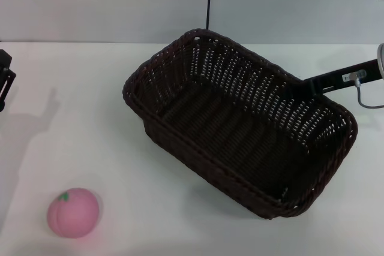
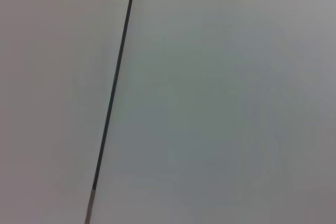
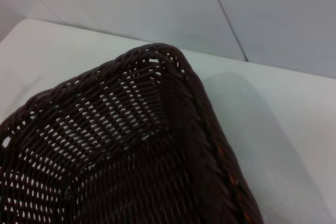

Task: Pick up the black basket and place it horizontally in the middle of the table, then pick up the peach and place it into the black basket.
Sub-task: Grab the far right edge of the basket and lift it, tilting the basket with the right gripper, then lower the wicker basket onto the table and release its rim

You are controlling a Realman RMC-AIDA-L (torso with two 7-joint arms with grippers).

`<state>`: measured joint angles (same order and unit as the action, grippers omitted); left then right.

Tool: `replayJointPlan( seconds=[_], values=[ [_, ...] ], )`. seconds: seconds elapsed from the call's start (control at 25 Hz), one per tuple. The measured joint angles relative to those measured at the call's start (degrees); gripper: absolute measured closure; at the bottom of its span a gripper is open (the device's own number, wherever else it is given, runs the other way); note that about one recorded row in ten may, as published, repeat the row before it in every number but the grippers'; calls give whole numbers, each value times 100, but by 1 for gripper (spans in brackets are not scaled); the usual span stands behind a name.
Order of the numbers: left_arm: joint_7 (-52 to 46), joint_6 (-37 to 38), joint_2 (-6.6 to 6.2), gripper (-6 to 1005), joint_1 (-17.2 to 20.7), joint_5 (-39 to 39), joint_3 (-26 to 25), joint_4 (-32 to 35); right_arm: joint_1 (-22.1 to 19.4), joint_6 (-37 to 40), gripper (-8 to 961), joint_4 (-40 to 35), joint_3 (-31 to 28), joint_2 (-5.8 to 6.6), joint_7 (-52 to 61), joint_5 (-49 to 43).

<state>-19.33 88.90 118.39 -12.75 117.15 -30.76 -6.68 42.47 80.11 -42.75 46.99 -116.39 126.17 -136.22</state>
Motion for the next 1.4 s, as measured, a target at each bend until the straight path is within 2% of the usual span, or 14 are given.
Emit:
replayJointPlan(
  seconds=[0.32, 0.4, 0.6, 0.68, 0.84, 0.92, 0.96, 1.12, 1.24, 1.32, 1.36, 1.4],
  values=[
    [0, -30, 0, 175, 44, -3, 0, 0, -43, 401, 635, -482, 22, -24, -735, -8],
    [18, -32, 1, 176, 80, -10, 0, 0, -10, 536, 773, -576, 88, -6, -1080, -8],
    [48, -22, 11, 177, 135, -10, 7, -1, 175, 684, 763, -613, 565, 136, -1615, -8],
    [52, 115, 17, 178, 305, 32, 89, -70, 237, 709, 758, -616, 685, 168, -1867, -8],
    [65, 240, 23, 179, 450, 38, 133, -157, 315, 855, 750, -737, 735, 185, -2608, -7],
    [67, 267, 24, 180, 491, 39, 133, -187, 375, 917, 746, -767, 737, 231, -2869, -8],
    [71, 338, 26, 180, 577, 42, 134, -254, 464, 969, 744, -767, 738, 300, -3048, -18],
    [78, 368, 31, 181, 617, 47, 173, -308, 611, 1088, 735, -721, 746, 376, -3349, -89],
    [135, 372, 35, 182, 618, 47, 249, -338, 695, 1089, 729, -733, 748, 369, -3528, -134],
    [194, 373, 36, 183, 616, 46, 276, -369, 747, 1065, 725, -715, 748, 325, -3663, -133],
    [214, 373, 36, 183, 612, 47, 282, -377, 787, 1023, 723, -677, 759, 232, -3801, -145],
    [225, 373, 36, 183, 606, 46, 284, -383, 787, 1023, 721, -677, 759, 232, -3801, -145]
  ],
)
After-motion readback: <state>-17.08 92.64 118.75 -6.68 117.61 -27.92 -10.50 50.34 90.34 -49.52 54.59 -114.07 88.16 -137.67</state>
